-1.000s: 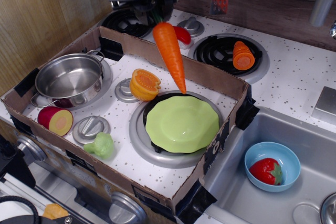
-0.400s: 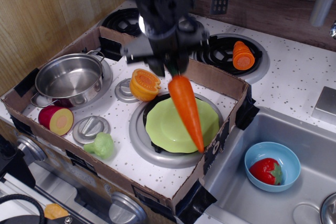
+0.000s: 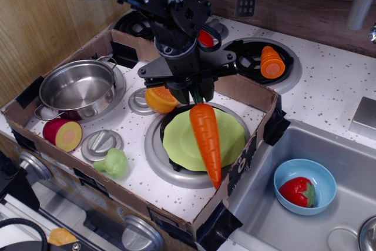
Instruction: Put carrot on plate
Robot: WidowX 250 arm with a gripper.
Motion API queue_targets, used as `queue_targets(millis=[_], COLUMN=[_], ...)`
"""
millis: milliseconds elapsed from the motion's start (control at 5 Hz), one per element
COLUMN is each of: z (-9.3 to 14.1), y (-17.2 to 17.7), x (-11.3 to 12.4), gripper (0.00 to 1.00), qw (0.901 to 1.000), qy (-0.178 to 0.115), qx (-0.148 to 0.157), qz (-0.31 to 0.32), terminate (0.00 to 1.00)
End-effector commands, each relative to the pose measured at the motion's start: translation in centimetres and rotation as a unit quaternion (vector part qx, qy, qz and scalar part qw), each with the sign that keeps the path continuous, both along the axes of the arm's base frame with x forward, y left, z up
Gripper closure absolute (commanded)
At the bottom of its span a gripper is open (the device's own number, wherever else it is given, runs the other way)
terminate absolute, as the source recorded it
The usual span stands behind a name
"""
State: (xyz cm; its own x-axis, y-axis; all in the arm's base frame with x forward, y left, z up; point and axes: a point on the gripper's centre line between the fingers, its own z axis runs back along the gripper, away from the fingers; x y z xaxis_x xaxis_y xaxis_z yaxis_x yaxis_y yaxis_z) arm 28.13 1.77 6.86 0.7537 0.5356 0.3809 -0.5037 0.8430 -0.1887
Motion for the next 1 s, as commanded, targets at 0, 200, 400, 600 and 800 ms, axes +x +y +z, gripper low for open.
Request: queue_targets(millis=[0,200,400,600,800], z=[1.5,1.2,1.7,5.0,9.9], y=[0.1,-0.5,-0.8,-1.0,-0.9], x=[1.9,2.4,2.9,2.4,1.6], gripper=[0.0,0.0,0.0,0.0,0.0], qw=[0.999,0.9987,0.9988,0.9974,0.9902], qy=[-0.022,-0.03,-0.032,-0.025,-0.013], qx=[-0.007,-0.014,0.002,0.063,0.139], qz=[-0.039,-0.039,-0.037,-0.021,0.011], terminate=[0.0,0.0,0.0,0.0,0.0])
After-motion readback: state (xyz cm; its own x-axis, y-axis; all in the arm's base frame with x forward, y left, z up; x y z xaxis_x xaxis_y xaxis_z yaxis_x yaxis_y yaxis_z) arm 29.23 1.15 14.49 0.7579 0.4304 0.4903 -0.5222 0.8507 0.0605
